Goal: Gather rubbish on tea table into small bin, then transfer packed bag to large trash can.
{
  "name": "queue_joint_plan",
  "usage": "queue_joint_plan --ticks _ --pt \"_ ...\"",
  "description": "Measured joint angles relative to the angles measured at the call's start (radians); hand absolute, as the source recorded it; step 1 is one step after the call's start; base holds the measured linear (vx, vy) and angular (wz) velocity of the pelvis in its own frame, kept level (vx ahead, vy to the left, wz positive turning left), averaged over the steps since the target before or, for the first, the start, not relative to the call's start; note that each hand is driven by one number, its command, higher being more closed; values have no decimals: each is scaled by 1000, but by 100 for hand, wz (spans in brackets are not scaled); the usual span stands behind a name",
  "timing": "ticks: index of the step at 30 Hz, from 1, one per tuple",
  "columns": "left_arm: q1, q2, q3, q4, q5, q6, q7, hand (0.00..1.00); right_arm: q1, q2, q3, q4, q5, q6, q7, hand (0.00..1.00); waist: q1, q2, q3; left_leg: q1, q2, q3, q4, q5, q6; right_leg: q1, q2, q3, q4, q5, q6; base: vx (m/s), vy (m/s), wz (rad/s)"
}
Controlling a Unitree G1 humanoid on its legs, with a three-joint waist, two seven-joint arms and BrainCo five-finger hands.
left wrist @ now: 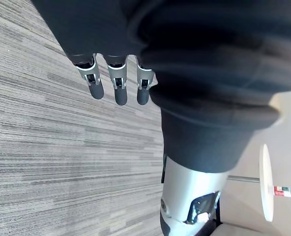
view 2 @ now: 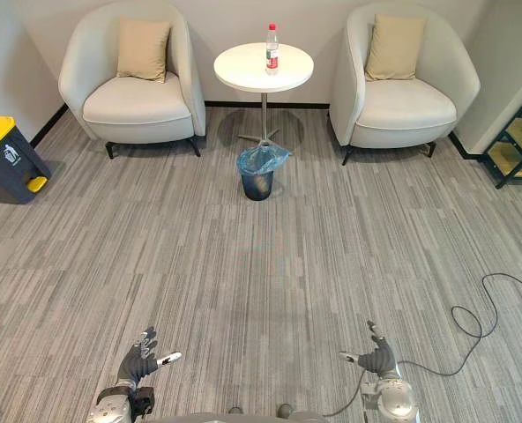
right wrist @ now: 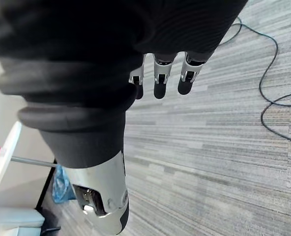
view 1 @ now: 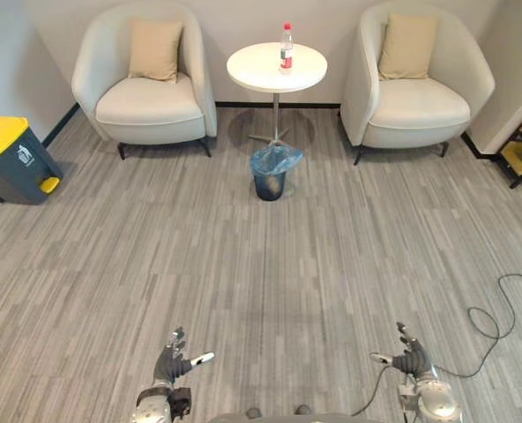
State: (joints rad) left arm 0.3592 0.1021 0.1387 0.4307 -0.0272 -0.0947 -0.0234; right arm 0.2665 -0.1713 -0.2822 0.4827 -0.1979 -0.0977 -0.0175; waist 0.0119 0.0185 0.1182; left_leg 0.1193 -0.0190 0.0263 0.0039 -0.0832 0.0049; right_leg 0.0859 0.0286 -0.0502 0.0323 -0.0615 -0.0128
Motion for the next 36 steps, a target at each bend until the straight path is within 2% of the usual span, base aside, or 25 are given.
queue_joint_plan --ticks 7,17,21,23,24,25,26,27,28,30,31,33,35,36 --pt "14 0 12 2 0 2 -17 0 14 -1 -39 0 14 27 0 0 -2 5 -1 -1 0 4 0 0 0 -1 0 1 1 0 -1 -5 -2 0" --pt "11 -1 11 2 -9 3 -19 0 -3 5 -42 0 73 33 -2 0 0 15 1 -15 3 36 4 -5 -1 -22 4 27 1 2 -3 0 -1 -7" --pt "7 -1 12 1 -9 4 -16 0 -23 8 -45 2 94 37 -5 0 3 26 17 -87 18 76 111 -79 6 -66 14 67 26 0 1 -6 16 -33" --pt "2 -1 12 -14 -9 4 -12 0 -43 9 -50 3 117 38 -6 0 4 33 32 -132 30 109 182 -134 13 -124 21 88 114 -50 17 -20 27 -50" --pt "-5 -2 11 -26 -9 5 -7 0 -44 10 -55 3 122 38 -7 0 3 22 41 -144 30 121 208 -159 26 -158 21 94 172 -86 22 28 26 -32" --pt "-8 -1 11 -38 -10 5 2 0 -46 10 -56 3 128 40 -9 0 3 30 42 -142 29 129 231 -182 30 -182 17 96 237 -122 43 121 45 -34" --pt "-18 3 12 -44 -10 5 8 0 -46 11 -54 5 134 43 -11 0 4 18 59 -138 31 140 256 -210 37 -234 10 77 360 -150 80 144 35 -34" --pt "-24 7 11 -46 -10 5 14 0 -50 15 -52 5 141 48 -12 0 2 24 63 -128 36 145 268 -223 42 -294 2 39 489 -156 93 203 31 -28" --pt "-31 21 5 -46 -10 6 24 0 -50 20 -50 5 149 52 -16 0 -4 14 80 -101 36 147 274 -239 47 -356 -26 -27 634 -174 105 170 14 -16" --pt "-35 38 -4 -47 -10 9 28 0 -45 23 -49 5 149 60 -21 0 -6 11 84 -59 37 154 264 -263 35 -399 -66 -99 670 -207 78 300 31 -22" --pt "-38 50 -13 -47 -10 10 30 0 -46 20 -41 5 150 60 -23 0 -5 2 83 -23 43 161 237 -273 25 -432 -80 -139 634 -213 70 467 16 -16" --pt "-64 55 -25 -46 -22 10 38 0 -47 16 -33 5 149 60 -23 0 -20 8 84 19 70 154 189 -275 10 -501 -79 -173 527 -196 75 543 -55 25" --pt "-116 44 -30 -39 -24 10 48 0 -58 -2 -32 4 151 60 -23 0 -61 42 105 96 126 109 115 -276 -33 -567 -62 -198 333 -55 51 600 -108 68" --pt "-124 43 -30 -37 -24 9 49 0 -59 -3 -32 3 152 60 -24 0 -65 39 103 109 129 102 115 -276 -46 -574 -61 -196 291 -7 46 548 -133 55"
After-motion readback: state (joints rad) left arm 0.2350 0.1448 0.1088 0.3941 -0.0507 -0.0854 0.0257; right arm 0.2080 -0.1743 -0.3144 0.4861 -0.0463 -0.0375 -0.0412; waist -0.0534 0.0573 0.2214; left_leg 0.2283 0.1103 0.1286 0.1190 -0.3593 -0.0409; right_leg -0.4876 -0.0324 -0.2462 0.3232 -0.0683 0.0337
